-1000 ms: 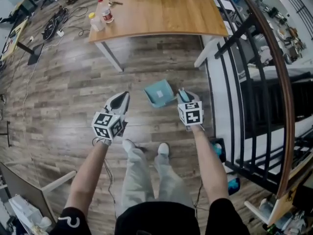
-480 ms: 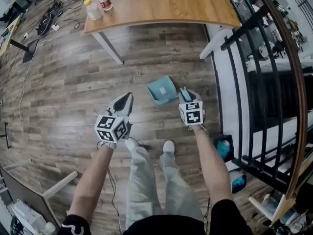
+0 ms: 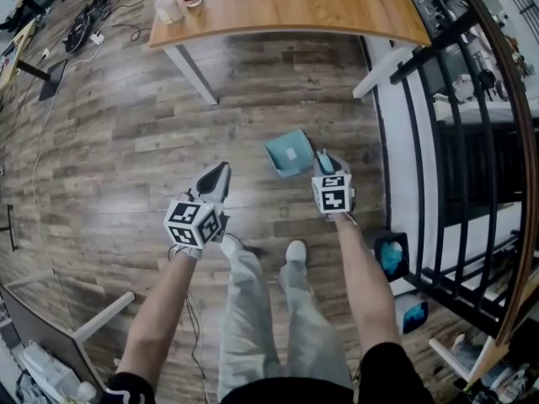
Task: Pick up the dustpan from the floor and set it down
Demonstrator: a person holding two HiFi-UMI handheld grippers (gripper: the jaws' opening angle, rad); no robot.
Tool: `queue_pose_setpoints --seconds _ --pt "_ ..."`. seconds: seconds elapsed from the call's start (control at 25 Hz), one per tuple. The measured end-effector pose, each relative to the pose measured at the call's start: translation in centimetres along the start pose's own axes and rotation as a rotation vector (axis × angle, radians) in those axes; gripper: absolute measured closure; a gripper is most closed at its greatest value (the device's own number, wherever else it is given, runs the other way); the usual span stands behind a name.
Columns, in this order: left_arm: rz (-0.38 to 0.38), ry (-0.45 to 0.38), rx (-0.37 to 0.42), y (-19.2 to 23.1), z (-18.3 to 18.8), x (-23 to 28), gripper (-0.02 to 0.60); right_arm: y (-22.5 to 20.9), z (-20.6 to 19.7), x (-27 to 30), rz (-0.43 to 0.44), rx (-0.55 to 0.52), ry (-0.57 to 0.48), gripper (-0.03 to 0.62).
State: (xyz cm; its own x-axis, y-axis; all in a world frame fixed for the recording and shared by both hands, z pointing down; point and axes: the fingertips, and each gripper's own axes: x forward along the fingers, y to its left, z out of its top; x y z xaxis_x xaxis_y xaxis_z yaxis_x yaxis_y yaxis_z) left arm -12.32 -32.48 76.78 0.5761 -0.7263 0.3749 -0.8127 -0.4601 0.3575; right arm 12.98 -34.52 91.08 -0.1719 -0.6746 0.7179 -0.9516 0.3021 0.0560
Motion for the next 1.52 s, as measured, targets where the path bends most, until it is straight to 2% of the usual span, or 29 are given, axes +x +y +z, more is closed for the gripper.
queue_pose_setpoints --seconds 0.24,0.48,0.84,1.16,1.52 --pt "0.013 0.005 -0.016 0.8 -0.6 -0.2 0.584 0.8 -0.8 0.3 -0.007 -0.021 0.003 0.500" --pt "0.015 0.020 -0.018 0.7 -1.3 -0.1 0.584 1.4 -1.9 0.3 0.005 0.006 0.040 0.492" --pt "0.029 0.025 -0.024 0.4 -1.3 -0.3 0.584 1.5 -0.8 -1.1 0.028 0.021 0.027 0.454" --pt "0.040 0.019 -0.011 -0.9 -0.1 -0.9 0.584 1.8 1.3 -3.3 0.074 0.035 -0.010 0.444" --pt "0.067 0.003 0.014 -4.0 3.2 -3.3 0.584 1.6 6.2 -9.4 0.135 -0.020 -0.089 0.452"
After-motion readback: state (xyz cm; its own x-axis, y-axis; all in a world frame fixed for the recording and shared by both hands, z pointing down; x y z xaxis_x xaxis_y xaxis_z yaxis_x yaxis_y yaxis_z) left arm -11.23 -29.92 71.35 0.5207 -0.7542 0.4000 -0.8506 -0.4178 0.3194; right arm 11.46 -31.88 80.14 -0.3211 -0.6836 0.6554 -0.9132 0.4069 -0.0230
